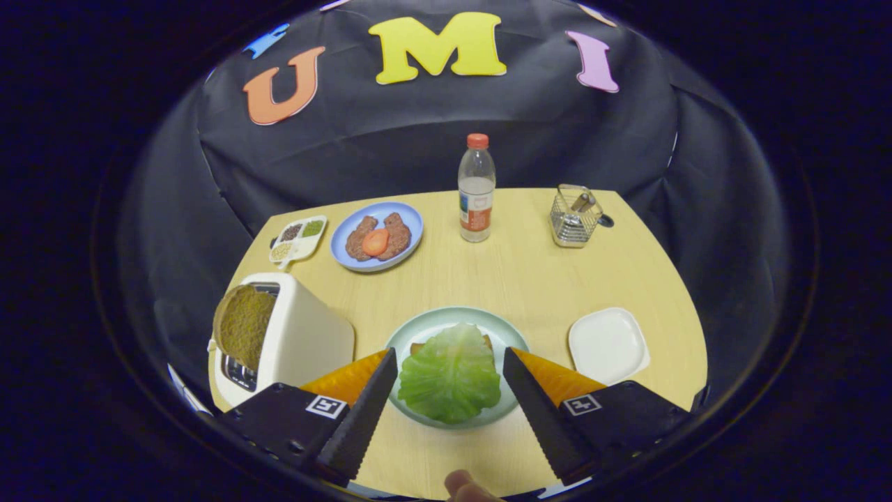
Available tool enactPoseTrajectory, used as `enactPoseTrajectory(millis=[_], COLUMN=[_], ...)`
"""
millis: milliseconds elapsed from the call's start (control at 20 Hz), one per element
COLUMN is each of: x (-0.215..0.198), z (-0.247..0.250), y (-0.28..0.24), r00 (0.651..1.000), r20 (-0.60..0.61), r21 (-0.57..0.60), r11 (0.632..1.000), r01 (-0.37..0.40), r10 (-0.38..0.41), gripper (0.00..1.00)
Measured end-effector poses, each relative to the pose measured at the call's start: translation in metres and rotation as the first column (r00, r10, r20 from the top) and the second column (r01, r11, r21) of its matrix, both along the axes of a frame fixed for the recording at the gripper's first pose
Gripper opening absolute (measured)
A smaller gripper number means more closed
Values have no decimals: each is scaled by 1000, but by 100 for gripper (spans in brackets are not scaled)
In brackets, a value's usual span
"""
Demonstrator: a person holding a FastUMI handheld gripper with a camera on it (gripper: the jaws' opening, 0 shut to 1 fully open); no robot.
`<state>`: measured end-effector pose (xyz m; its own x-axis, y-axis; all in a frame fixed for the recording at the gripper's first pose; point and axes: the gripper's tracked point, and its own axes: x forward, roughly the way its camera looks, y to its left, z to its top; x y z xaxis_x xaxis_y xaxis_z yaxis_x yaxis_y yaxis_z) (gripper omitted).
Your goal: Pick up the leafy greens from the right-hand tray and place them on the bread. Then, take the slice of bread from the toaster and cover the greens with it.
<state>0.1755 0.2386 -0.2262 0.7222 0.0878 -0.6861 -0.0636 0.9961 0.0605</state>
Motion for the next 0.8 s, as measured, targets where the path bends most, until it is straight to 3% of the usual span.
enactPoseTrajectory(millis=[450, 800], x=[-24, -23], z=[43, 35], y=[101, 162], r00=[986, 984], r20=[58, 1], r21=[-20, 53], r11=[988, 982], r01=[-155, -180], r10=[156, 180], gripper=[96, 95])
